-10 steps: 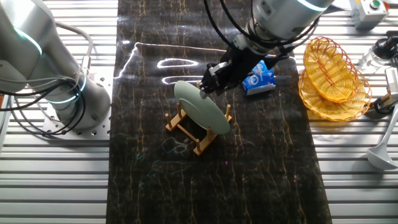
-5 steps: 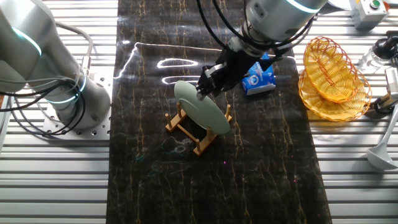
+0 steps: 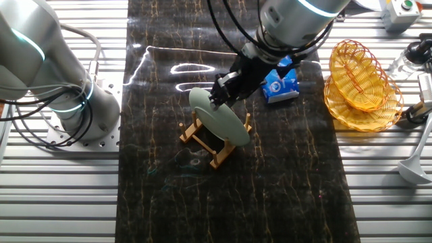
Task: Take the dish off the dish rack
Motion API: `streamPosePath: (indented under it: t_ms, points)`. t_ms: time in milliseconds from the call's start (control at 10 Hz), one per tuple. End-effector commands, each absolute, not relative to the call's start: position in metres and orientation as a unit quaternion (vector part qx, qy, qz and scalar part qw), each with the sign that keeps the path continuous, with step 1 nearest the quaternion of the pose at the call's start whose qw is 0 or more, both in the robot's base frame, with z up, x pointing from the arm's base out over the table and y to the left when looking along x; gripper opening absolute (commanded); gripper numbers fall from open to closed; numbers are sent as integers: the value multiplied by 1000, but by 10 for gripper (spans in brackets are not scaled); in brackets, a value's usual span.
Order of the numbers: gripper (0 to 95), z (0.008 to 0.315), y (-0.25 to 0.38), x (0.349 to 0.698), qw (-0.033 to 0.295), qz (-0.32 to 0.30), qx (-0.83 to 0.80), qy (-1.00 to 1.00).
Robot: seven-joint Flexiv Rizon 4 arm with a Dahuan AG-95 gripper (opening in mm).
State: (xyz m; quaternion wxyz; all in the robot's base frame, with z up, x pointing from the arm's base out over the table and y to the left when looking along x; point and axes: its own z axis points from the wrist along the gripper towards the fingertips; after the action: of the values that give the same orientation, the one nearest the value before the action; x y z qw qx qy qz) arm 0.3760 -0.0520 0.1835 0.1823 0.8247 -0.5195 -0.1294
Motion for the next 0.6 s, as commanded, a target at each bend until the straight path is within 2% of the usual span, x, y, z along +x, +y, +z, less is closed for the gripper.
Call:
streamPosePath:
  t_ms: [100, 200, 300, 600]
  points:
    - [380, 183, -52, 376, 182, -119, 814, -538]
    - [380, 183, -52, 376, 182, -117, 812, -542]
    - [190, 183, -52, 375, 180, -114, 811, -545]
    - [190, 183, -52, 373, 176, -104, 808, -552]
